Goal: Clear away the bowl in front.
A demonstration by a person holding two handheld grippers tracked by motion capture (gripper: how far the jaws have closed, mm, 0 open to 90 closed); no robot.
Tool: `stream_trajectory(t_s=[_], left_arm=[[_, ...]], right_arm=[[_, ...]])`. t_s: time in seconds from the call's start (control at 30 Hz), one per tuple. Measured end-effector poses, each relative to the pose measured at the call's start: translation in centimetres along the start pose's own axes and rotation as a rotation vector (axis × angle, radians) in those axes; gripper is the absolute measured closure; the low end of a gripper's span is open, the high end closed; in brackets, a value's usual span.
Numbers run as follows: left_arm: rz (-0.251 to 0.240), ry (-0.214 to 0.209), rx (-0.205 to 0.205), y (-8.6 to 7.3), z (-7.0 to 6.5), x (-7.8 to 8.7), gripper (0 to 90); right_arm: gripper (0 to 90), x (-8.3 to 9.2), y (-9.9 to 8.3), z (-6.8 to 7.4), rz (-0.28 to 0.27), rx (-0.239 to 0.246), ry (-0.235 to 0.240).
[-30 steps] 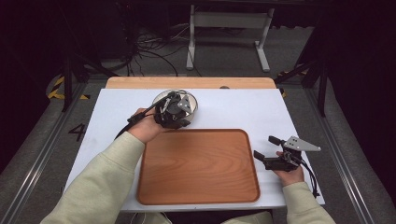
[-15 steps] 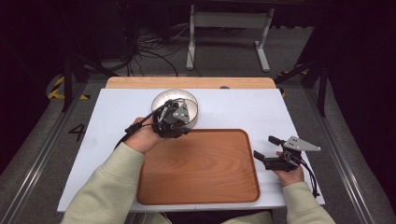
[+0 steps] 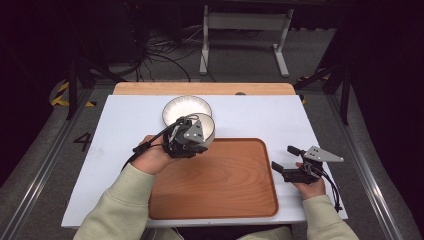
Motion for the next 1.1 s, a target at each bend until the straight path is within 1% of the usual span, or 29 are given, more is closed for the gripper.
stream_trajectory(t_s=[0.13,0.3,0.37,0.4,0.5,0.53,0.57,0.6,0.67,0.7,0.8,0.83,0.87,1.1], left_arm=[[0.012,-0.021,-0.016,0.1,-0.4,-0.3,82.0],[0.012,-0.055,-0.03,0.1,-0.8,-0.9,82.0],[0.017,-0.067,-0.046,0.1,-1.0,-1.2,82.0],[0.021,-0.071,-0.041,0.1,-1.1,-1.3,82.0],[0.026,-0.09,-0.065,0.2,-1.6,-1.7,82.0],[0.027,-0.095,-0.064,0.3,-1.8,-1.9,82.0],[0.035,-0.1,-0.078,0.3,-2.0,-2.1,82.0],[0.037,-0.103,-0.084,0.4,-2.1,-2.4,82.0],[0.058,-0.123,-0.102,0.6,-2.6,-3.1,81.9],[0.07,-0.125,-0.118,0.7,-2.7,-3.4,81.9],[0.079,-0.131,-0.128,0.8,-3.0,-3.8,81.9],[0.079,-0.139,-0.129,0.9,-3.1,-4.0,81.9],[0.087,-0.144,-0.143,1.0,-3.3,-4.4,81.9],[0.11,-0.171,-0.15,1.1,-3.6,-5.4,81.9]], right_arm=[[3.8,0.0,0.0,0.0,0.0,0.002,0.001],[3.8,0.0,0.0,0.0,-0.002,0.0,0.004],[3.8,0.0,0.0,0.0,-0.002,-0.001,0.005],[3.8,0.0,0.0,0.0,-0.002,-0.001,0.004],[3.8,0.0,0.0,0.0,-0.002,-0.001,0.005],[3.8,0.0,0.0,0.0,-0.002,0.0,0.006],[3.8,0.0,0.0,0.0,-0.002,-0.001,0.006],[3.8,0.0,0.0,0.0,-0.002,-0.001,0.007],[3.8,0.0,0.0,0.0,-0.002,-0.001,0.007],[3.8,0.0,0.0,0.0,-0.002,-0.001,0.007],[3.8,0.0,0.0,0.0,-0.002,0.0,0.008],[3.8,0.0,0.0,0.0,-0.002,0.0,0.008],[3.8,0.0,0.0,0.0,-0.002,0.0,0.009],[3.8,0.0,0.0,0.0,-0.002,0.001,0.009]])
Point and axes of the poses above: each handheld gripper's, and its own axes: x roughly backward along the jaws, y roughly out of its top, z roughly to its left, the point moved 1 cm from there along -x, roughly forward along the jaws, and after that the axes turned 11 degrees about z, right-handed, at the moved point
